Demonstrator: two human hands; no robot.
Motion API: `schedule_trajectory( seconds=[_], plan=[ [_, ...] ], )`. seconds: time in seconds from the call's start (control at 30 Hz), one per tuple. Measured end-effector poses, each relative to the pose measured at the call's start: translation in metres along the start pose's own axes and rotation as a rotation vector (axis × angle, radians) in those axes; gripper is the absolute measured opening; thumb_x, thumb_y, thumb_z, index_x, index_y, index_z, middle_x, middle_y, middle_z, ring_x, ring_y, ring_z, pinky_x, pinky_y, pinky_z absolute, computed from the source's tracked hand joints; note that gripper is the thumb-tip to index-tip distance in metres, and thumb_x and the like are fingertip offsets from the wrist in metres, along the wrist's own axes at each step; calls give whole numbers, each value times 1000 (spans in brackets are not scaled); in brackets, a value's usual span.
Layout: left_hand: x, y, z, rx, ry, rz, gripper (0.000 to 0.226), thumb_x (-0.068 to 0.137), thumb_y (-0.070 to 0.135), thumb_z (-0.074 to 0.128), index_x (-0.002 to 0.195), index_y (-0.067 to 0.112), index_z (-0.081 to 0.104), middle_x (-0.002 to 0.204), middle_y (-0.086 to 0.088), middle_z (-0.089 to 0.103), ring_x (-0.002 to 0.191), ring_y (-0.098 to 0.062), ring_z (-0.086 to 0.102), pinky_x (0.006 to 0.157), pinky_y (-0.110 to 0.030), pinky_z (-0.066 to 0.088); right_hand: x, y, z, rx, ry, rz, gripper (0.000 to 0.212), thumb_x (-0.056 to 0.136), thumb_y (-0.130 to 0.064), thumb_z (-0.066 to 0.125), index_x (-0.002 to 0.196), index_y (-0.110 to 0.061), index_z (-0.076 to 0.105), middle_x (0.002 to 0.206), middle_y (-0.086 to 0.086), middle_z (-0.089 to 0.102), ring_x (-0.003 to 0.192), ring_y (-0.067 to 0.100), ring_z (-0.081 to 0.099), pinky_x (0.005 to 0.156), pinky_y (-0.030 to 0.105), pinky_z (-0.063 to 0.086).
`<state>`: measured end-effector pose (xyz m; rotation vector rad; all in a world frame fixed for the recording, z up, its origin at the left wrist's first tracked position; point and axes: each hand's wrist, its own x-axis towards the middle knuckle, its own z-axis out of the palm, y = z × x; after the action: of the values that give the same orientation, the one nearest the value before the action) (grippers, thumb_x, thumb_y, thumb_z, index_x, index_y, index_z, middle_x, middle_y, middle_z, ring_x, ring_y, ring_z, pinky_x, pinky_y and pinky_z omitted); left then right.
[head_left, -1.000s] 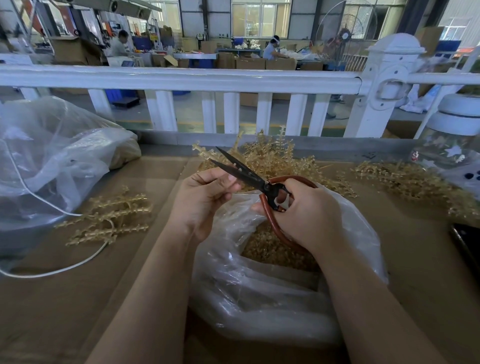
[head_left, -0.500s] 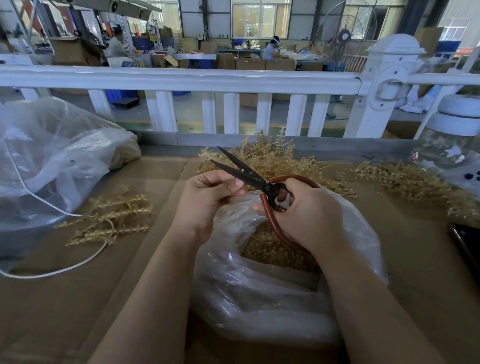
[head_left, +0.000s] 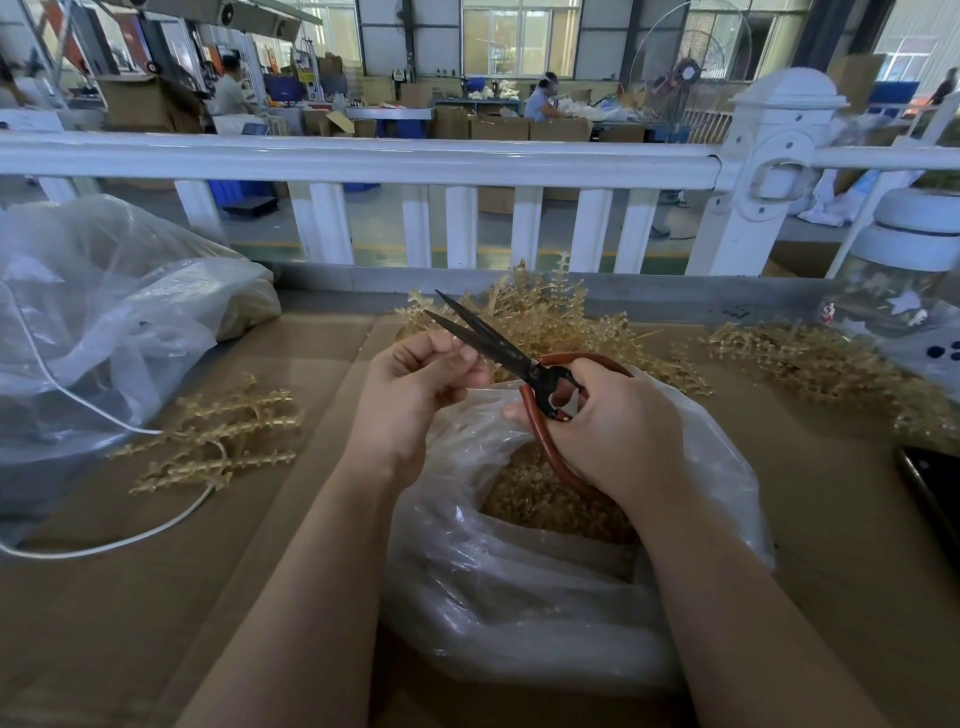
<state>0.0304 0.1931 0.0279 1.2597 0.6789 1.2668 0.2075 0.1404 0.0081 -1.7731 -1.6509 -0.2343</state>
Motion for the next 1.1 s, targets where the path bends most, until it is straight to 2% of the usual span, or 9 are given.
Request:
schedule_trajectory(
  seconds=[0.1,0.27,0.37,0.47,0.6,0.77,0.93,1.03,1.1],
  plan=[
    [0,-2,0,23,-8,8,24,90,-2,59,75,17,59,66,4,67,65,-10,61,66,-22,45,0,-1,-1,19,5,2,78,65,-96,30,90,-31,66,72,-19,62,60,-7,45,53,11,35],
    [1,-5,-2,121,-24,69,18,93,-3,56,83,10,63,73,-3,62,69,-13,55,70,-23,45,-1,-1,-1,46,-25,-27,78,67,-96,29,95,-32,64,78,-17,64,66,1,53,54,11,37],
    [1,-6,-3,140,-20,85,20,93,-4,57,82,11,64,75,-6,61,71,-16,54,72,-26,46,-1,-1,-2,41,-34,-28,77,67,-97,28,93,-33,63,76,-18,62,65,-4,52,52,12,34],
    [2,-7,-3,157,-16,82,23,93,-6,56,83,12,67,73,-1,66,71,-15,57,75,-29,47,-1,1,-3,19,-40,-20,71,68,-94,37,89,-32,63,73,-17,63,66,-2,55,54,13,40],
    [3,-8,-2,154,-2,78,18,92,-5,57,89,8,69,79,-3,70,76,-20,60,80,-34,50,0,1,-2,-27,-42,-11,70,70,-93,39,87,-30,64,75,-14,67,68,5,61,60,24,54],
    [4,-9,-4,145,3,73,7,92,-5,57,93,-5,64,76,-3,70,73,-19,61,79,-32,50,0,0,-2,-14,-17,-9,62,73,-91,44,80,-32,61,68,-14,64,61,4,59,53,24,49],
    [5,-10,-5,138,2,68,17,93,-3,57,101,-18,56,80,-11,64,71,-14,62,79,-32,48,-1,1,0,9,-6,-26,83,68,-98,28,82,-26,67,67,-13,65,58,4,58,55,23,52],
    [5,-9,-5,147,3,49,6,93,-3,58,90,-7,60,78,-10,64,70,-12,64,80,-31,49,0,0,2,31,-12,-24,81,68,-96,32,83,-25,68,69,-13,65,59,4,58,55,21,52],
    [5,-9,-4,134,9,40,16,92,-3,58,80,8,60,74,-5,66,69,-12,64,79,-31,50,1,0,2,55,-15,-21,79,67,-95,36,85,-26,69,70,-14,65,61,2,58,55,18,51]
  ],
)
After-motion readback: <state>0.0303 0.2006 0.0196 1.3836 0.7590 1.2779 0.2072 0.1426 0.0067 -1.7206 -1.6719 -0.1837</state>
